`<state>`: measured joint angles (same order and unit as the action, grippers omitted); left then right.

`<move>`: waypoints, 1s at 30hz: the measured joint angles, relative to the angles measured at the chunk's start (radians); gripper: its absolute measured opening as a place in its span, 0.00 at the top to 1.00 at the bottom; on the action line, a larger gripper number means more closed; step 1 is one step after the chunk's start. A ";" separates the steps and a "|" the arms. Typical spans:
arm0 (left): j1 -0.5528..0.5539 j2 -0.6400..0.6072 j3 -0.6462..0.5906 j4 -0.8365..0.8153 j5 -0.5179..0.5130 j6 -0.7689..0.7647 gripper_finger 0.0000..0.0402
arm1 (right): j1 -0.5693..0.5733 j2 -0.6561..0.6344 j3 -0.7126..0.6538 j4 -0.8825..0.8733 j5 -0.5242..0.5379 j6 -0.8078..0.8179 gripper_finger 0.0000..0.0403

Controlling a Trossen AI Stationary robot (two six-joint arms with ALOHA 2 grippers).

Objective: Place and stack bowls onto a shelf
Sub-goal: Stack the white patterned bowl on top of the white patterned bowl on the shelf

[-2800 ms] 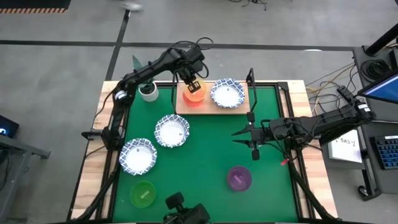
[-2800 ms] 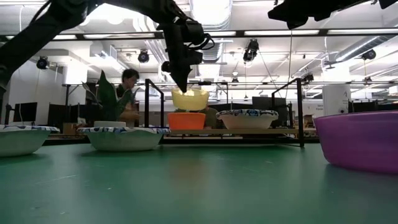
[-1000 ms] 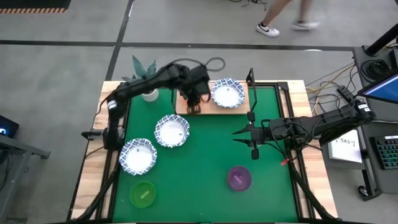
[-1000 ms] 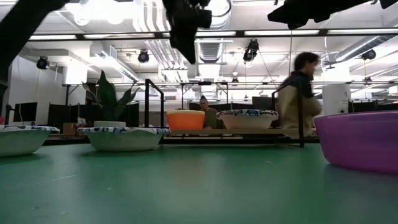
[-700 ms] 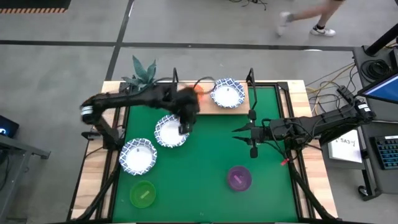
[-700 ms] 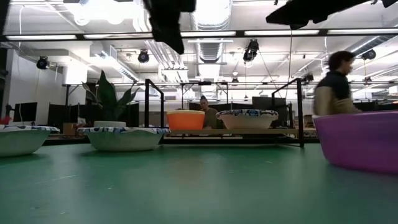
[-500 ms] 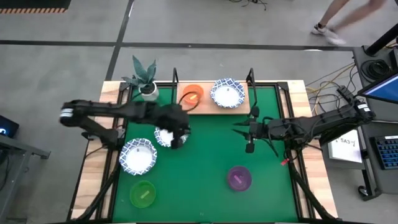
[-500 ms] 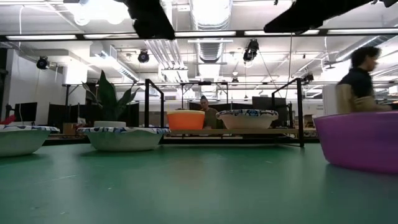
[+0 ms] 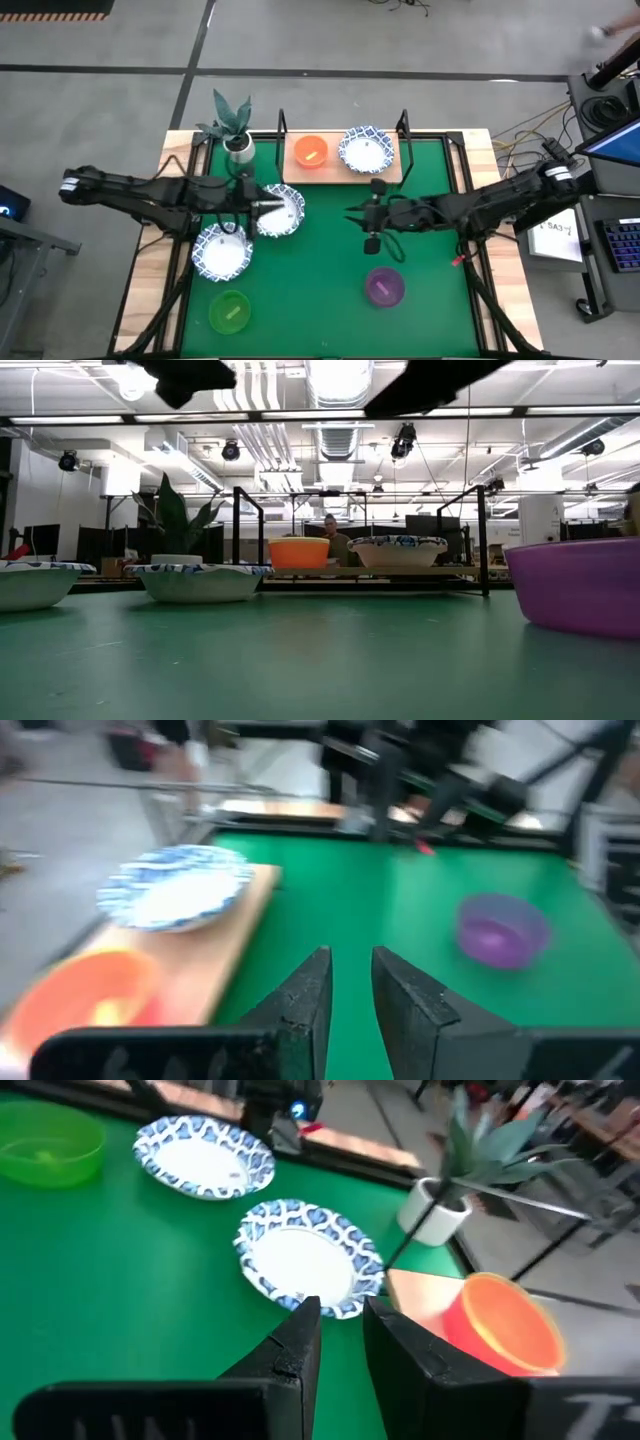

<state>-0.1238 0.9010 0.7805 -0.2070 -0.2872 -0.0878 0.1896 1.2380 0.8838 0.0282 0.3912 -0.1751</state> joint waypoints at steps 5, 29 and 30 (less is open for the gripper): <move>0.000 -0.120 -0.069 0.007 -0.091 -0.026 0.86 | -0.057 0.145 0.174 -0.138 -0.120 0.017 0.83; 0.000 -0.361 -0.240 0.032 -0.089 -0.023 0.86 | -0.209 0.711 0.703 -0.292 -0.503 -0.072 0.63; 0.000 -0.360 -0.240 0.032 -0.089 -0.023 0.86 | -0.209 0.727 0.714 -0.293 -0.505 -0.072 0.61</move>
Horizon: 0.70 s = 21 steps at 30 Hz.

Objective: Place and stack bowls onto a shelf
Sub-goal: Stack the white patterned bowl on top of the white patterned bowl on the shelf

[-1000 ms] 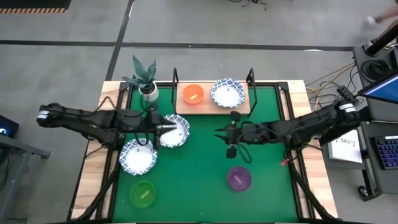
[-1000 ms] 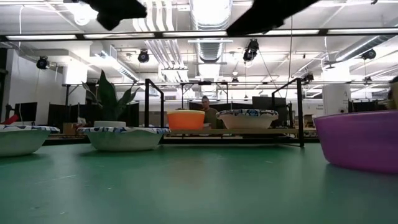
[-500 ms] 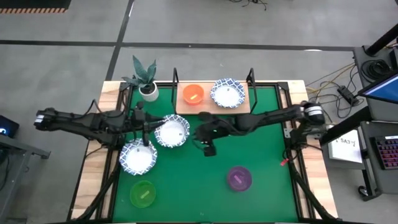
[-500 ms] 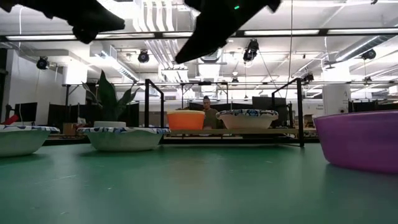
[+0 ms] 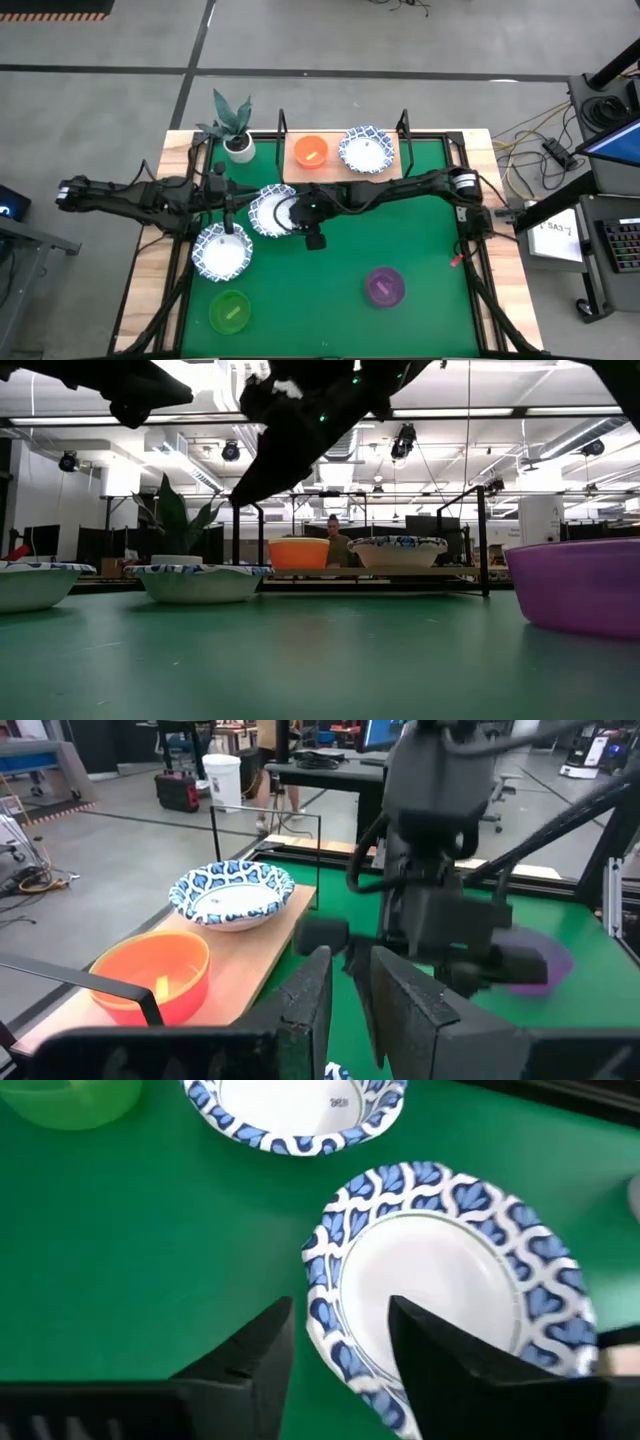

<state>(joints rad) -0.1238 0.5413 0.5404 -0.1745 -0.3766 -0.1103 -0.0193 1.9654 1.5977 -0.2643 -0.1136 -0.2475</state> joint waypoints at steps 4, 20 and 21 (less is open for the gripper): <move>0.000 0.001 -0.001 0.002 0.000 0.001 0.86 | 0.001 0.071 0.046 -0.024 -0.001 -0.023 0.55; 0.000 0.004 -0.001 0.020 0.001 -0.002 0.86 | -0.008 0.232 0.157 -0.114 0.007 -0.048 0.78; 0.000 0.006 -0.001 0.020 0.001 -0.004 0.86 | -0.008 0.231 0.157 -0.116 0.009 -0.053 0.81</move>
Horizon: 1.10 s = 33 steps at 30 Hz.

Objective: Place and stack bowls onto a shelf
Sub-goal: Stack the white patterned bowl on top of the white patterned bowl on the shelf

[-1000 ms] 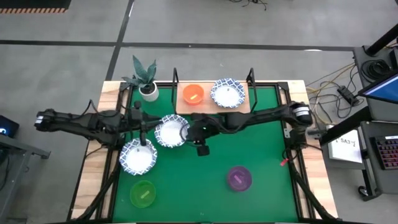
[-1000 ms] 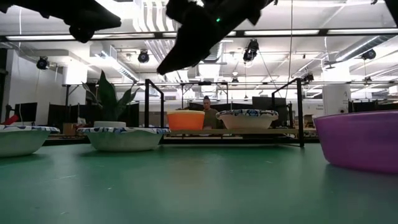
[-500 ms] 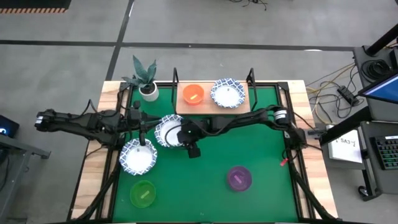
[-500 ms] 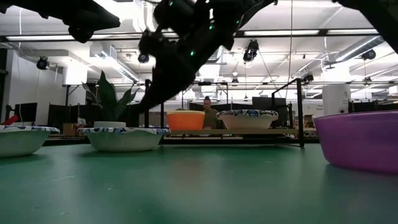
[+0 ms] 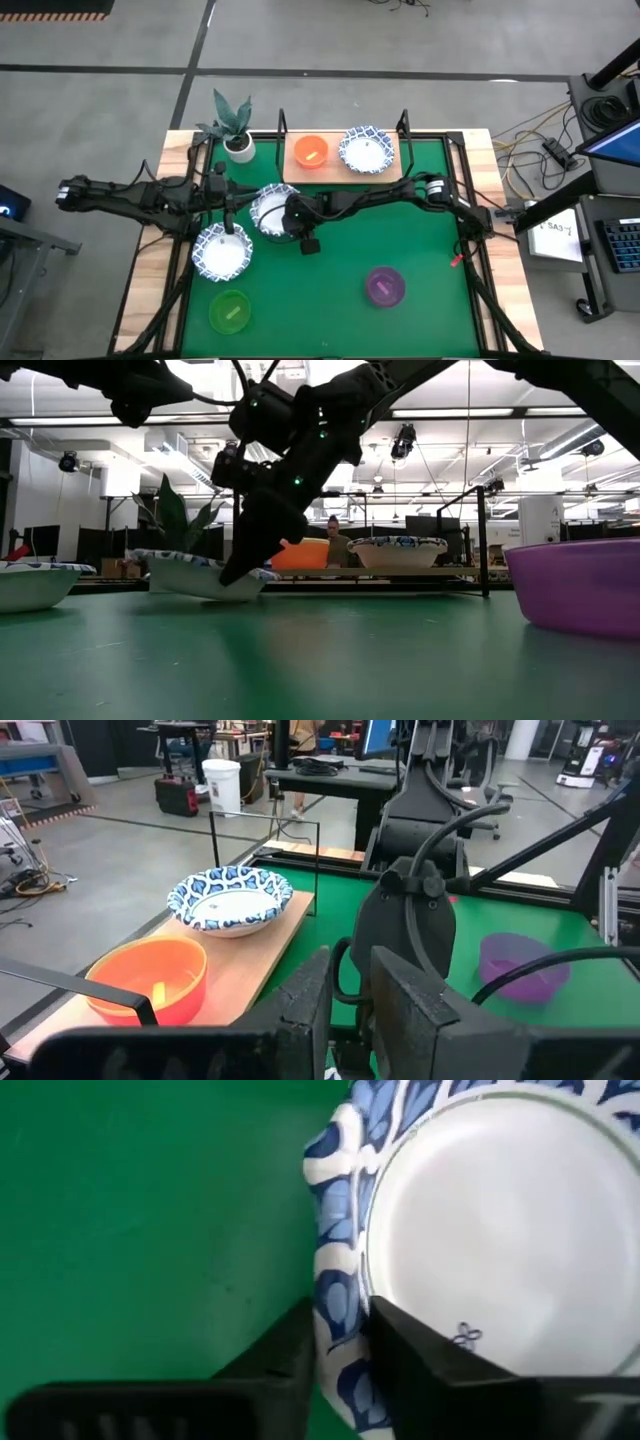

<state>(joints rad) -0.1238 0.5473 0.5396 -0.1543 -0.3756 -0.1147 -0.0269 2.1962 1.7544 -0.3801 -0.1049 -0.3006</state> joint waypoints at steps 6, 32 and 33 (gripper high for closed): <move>0.000 0.007 0.000 0.001 0.000 -0.007 0.86 | 0.006 -0.014 0.001 -0.019 0.000 -0.024 0.96; 0.000 0.046 0.000 0.036 0.000 -0.025 0.86 | 0.070 -0.529 0.002 -0.627 0.443 0.115 0.97; 0.000 0.048 0.000 0.036 0.000 -0.025 0.86 | 0.059 -0.536 -0.001 -0.642 0.475 0.123 0.97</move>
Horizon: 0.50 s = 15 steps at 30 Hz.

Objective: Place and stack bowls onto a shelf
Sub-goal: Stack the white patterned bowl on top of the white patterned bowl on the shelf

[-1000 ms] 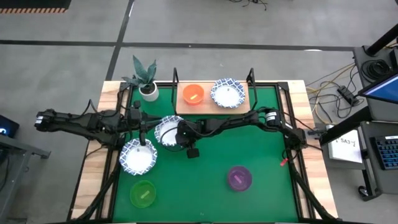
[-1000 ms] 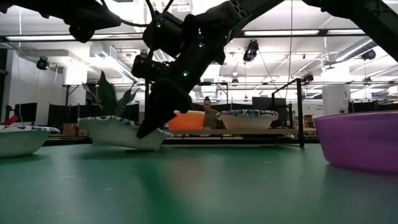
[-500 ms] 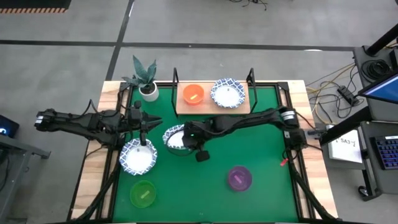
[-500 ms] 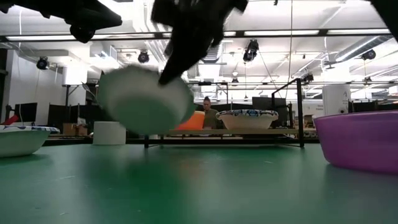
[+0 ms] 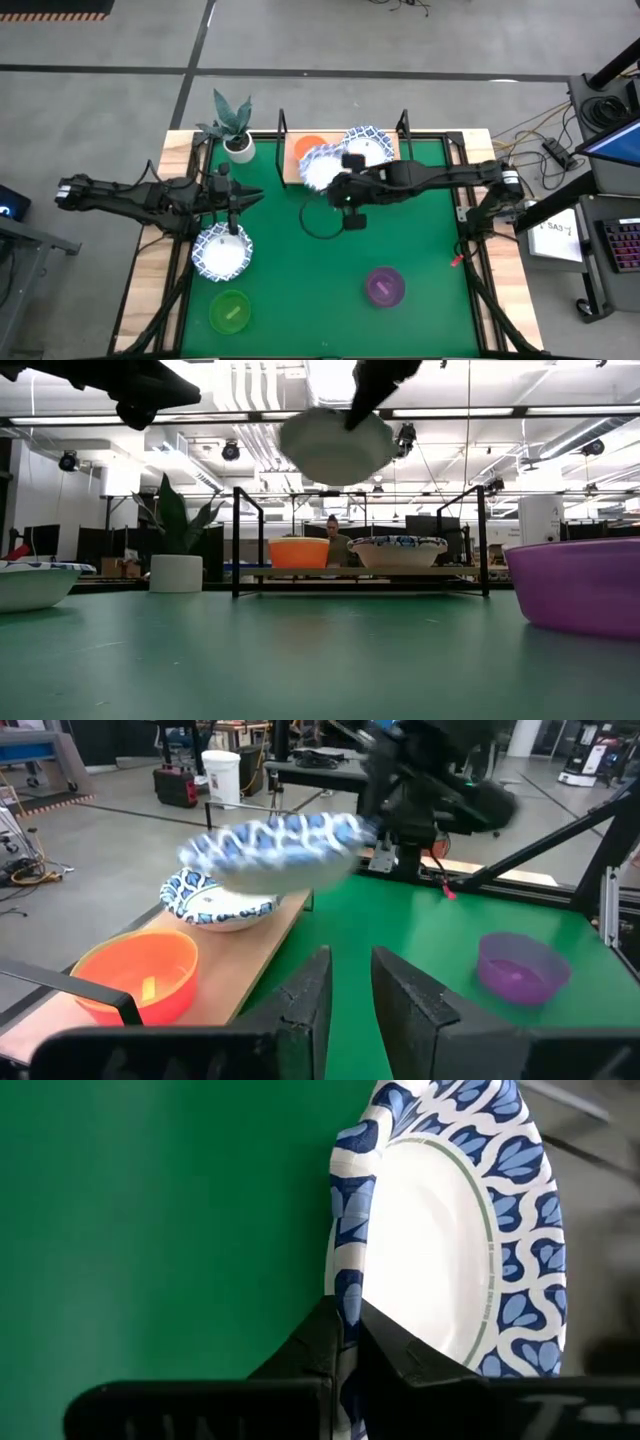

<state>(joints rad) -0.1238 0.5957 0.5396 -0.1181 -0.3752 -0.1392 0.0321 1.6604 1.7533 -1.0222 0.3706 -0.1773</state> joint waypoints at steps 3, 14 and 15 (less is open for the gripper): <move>0.000 0.010 0.000 0.009 0.000 0.002 0.86 | -0.054 -0.011 -0.008 -0.061 0.063 0.034 0.97; 0.000 0.018 0.000 0.006 0.000 0.006 0.86 | -0.283 -0.011 -0.217 -0.003 0.072 0.073 0.97; 0.000 0.018 0.000 0.006 0.000 0.006 0.86 | -0.293 -0.012 -0.241 0.018 0.064 0.066 0.97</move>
<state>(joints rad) -0.1238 0.6140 0.5396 -0.1120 -0.3752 -0.1328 -0.2609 1.6489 1.5121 -1.0038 0.4347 -0.1110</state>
